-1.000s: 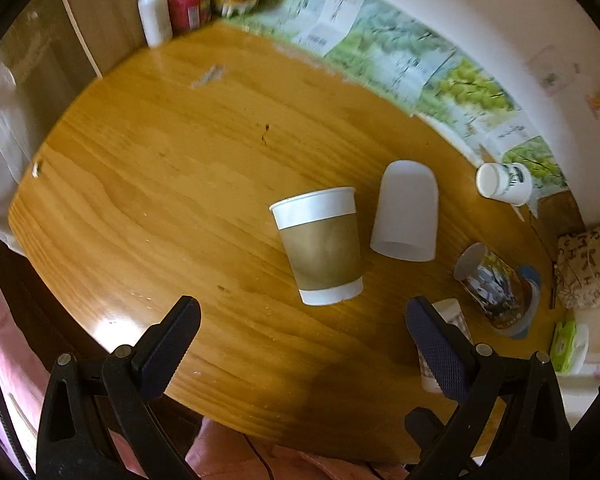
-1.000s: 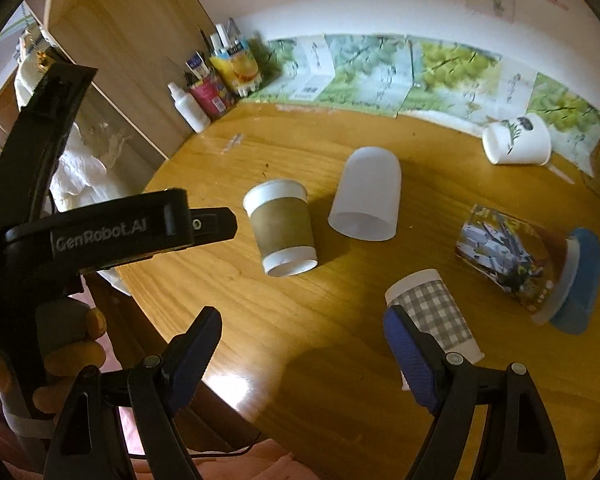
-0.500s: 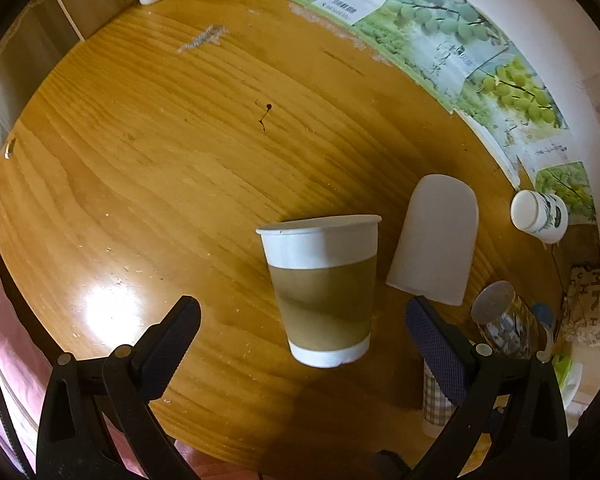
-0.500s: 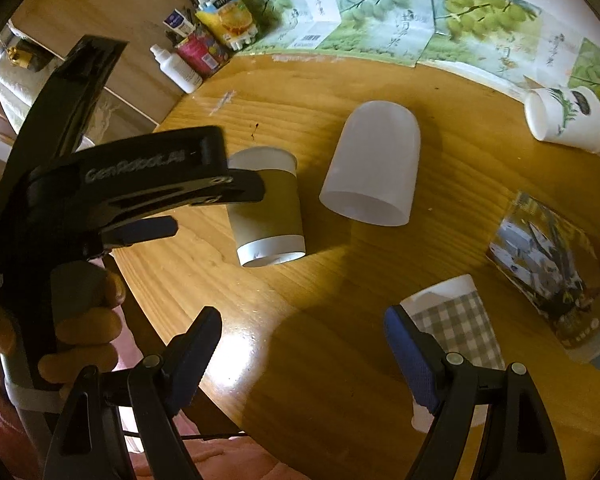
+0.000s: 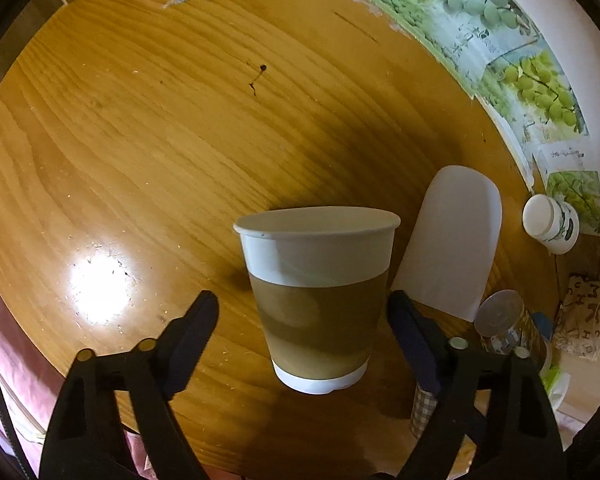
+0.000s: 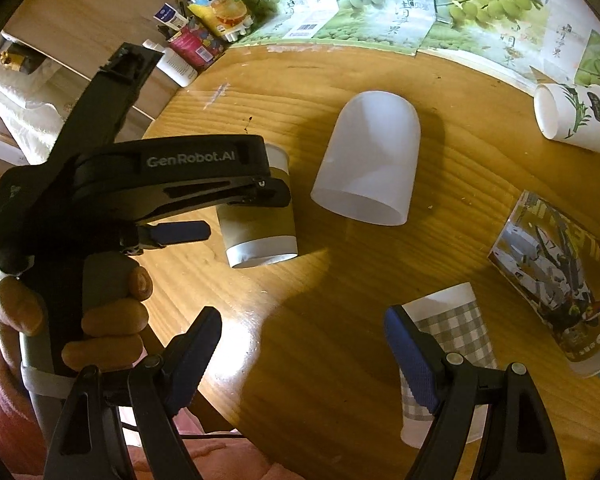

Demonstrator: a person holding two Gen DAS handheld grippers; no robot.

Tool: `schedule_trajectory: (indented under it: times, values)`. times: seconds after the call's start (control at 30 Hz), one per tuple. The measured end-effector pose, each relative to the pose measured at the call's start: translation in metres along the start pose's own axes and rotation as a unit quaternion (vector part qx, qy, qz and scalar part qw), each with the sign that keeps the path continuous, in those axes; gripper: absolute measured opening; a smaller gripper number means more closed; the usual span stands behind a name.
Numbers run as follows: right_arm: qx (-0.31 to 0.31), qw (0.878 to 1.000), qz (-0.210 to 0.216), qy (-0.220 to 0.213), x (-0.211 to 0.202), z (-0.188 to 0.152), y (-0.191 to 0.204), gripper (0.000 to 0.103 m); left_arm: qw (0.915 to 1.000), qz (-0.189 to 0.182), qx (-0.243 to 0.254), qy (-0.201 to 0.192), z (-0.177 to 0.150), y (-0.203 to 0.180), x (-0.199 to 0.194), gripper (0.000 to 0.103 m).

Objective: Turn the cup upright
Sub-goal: 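Close the left tool on the brown-sleeved cup and lift it rim-up, then carry the upright cup in the left tool toward the right tool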

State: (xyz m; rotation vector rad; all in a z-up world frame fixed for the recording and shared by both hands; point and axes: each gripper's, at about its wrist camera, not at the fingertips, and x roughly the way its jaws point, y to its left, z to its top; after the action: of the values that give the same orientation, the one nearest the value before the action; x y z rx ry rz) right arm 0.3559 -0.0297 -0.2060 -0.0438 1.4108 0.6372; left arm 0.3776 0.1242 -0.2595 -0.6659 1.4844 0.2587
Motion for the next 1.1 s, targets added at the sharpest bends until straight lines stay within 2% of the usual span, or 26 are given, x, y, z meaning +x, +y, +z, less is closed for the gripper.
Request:
schedule_trajectory:
  times: [0.13, 0.2, 0.67, 1.1]
  values:
    - [0.004, 1.000, -0.003, 0.000, -0.001, 0.000, -0.001, 0.084, 0.9999, -0.006, 0.002, 0.009, 0.002, -0.002, 0.003, 0.080]
    - [0.008, 1.000, -0.004, -0.001, -0.001, 0.001, -0.001, 0.084, 0.9999, -0.012, 0.003, 0.012, 0.001, 0.000, 0.003, 0.066]
    - [0.014, 1.000, -0.012, -0.014, -0.010, -0.005, -0.004, 0.084, 0.9994, -0.007, 0.029, 0.018, -0.002, -0.005, 0.003, 0.065]
    - [0.015, 0.999, -0.020, -0.029, -0.021, -0.010, 0.002, 0.084, 0.9937, 0.025, 0.109, -0.002, -0.016, -0.017, -0.027, 0.064]
